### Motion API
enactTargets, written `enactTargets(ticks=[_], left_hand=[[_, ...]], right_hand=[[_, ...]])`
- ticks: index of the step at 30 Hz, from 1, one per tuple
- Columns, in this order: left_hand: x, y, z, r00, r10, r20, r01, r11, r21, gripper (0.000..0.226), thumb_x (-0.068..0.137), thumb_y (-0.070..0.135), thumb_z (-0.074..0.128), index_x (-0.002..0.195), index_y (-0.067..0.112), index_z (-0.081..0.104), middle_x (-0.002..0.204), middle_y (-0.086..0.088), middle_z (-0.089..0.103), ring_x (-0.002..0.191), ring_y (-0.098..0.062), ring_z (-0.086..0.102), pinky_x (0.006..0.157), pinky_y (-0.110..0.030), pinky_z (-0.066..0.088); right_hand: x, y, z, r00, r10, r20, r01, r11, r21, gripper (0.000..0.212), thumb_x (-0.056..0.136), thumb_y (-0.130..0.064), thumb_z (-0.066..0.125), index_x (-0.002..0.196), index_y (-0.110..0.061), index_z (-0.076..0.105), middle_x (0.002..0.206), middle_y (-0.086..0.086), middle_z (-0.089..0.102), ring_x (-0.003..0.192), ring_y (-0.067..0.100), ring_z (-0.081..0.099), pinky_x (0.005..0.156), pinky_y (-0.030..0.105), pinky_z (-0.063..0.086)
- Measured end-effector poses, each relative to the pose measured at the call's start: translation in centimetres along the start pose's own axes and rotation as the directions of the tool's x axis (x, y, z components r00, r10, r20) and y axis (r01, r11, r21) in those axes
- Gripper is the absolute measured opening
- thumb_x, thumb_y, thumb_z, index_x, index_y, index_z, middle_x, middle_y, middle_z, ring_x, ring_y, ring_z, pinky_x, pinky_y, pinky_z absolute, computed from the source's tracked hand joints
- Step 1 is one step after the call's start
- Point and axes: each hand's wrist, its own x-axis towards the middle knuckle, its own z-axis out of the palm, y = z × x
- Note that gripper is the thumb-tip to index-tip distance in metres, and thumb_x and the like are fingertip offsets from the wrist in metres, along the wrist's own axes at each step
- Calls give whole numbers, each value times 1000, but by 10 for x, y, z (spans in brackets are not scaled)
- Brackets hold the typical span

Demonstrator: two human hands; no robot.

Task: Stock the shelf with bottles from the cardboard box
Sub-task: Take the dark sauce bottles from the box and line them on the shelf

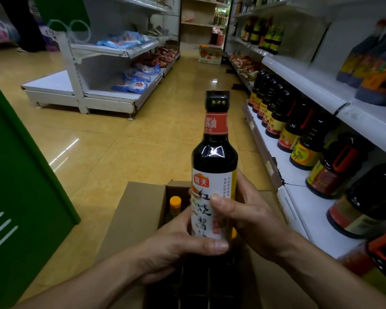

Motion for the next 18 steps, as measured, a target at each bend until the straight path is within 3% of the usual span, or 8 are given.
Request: enactTargets(ticks=[3,6,8,14,18], left_hand=[[-3,3,2,999,13,40,-13,1000,7,66,82,8,78,142,14,53,140,-24,59,134,-40,54,117,-54,38],[-3,4,7,984,80,-161,-51,983,177,52,75,19,85,123,21,66,119,-10,74,115,-26,69,97,-36,55],[-1,1,9,956,139,-259,-75,968,240,44,76,18,84,115,26,67,107,-2,77,101,-17,74,84,-25,57],[4,-5,8,919,186,-347,-104,965,241,49,82,8,82,125,20,61,112,-8,76,103,-24,74,89,-37,60],[7,-4,8,856,209,-473,-92,962,259,70,63,31,89,125,23,58,107,-4,77,95,-22,76,80,-36,62]], right_hand=[[1,-3,-1,996,20,92,-33,989,147,60,77,-27,72,134,-19,59,118,13,72,110,29,71,88,38,60],[3,-4,-1,998,6,64,-17,986,169,59,79,-29,78,131,-10,61,121,18,70,111,28,70,89,37,60],[5,-3,3,1000,8,7,-9,996,93,57,80,-29,76,130,-9,58,118,16,71,108,26,72,85,34,61],[7,2,14,995,-19,-98,3,987,-158,56,79,-32,75,130,-27,53,112,-10,75,105,11,73,83,25,60],[11,0,15,985,-48,-164,14,979,-201,63,73,-43,82,128,-28,55,114,-8,75,105,12,74,87,34,62]])
